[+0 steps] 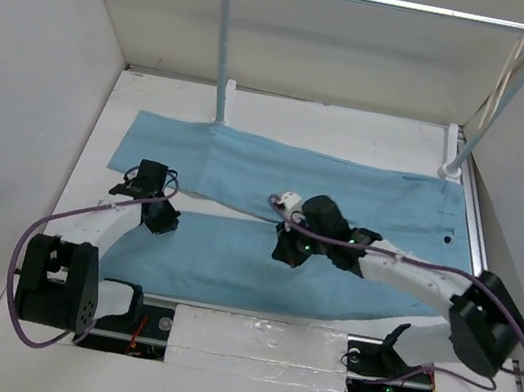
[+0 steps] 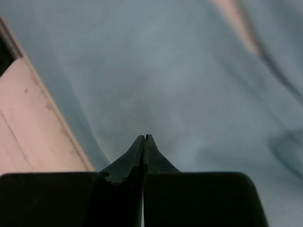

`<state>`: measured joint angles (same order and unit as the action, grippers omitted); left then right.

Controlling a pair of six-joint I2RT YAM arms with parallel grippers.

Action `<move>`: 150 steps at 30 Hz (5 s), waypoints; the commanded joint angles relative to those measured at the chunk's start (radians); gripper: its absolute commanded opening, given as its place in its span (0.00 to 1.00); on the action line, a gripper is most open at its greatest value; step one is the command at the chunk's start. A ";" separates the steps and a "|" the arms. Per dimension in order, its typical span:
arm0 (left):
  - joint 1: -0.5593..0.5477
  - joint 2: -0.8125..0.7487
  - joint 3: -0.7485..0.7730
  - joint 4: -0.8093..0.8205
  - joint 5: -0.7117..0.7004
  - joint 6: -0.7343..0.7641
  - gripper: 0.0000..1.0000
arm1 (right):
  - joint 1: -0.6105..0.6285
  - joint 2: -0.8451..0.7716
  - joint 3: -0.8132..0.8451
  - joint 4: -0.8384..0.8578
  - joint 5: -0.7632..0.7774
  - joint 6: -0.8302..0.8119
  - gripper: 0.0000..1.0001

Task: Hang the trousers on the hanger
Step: Flatten out the trousers at the center of the board, then fold the trousers at the center of the board.

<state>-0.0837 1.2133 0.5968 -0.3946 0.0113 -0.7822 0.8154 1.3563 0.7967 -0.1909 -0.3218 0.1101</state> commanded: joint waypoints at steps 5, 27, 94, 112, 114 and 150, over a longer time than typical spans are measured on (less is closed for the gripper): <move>0.016 0.164 0.001 0.092 0.022 -0.034 0.00 | 0.145 0.337 0.065 0.234 -0.003 0.085 0.00; 0.016 0.106 0.317 -0.134 -0.309 0.087 0.50 | 0.105 0.337 0.327 -0.027 0.066 -0.053 0.52; 0.138 -0.477 0.223 -0.119 -0.030 0.121 0.00 | -1.312 -0.390 -0.080 -0.509 0.105 -0.041 0.30; -0.051 -0.503 0.212 -0.116 -0.135 0.155 0.00 | -1.762 -0.166 -0.083 -0.553 0.355 0.106 0.60; -0.051 -0.483 0.213 -0.116 -0.139 0.155 0.00 | -1.751 -0.161 -0.094 -0.538 0.357 0.140 0.54; 0.098 0.014 0.497 -0.006 -0.642 0.093 0.00 | -1.417 0.122 0.487 -0.524 0.349 0.059 0.00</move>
<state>0.0082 1.2037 1.0473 -0.4435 -0.5198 -0.6682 -0.6186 1.4174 1.1946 -0.7944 0.0486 0.1562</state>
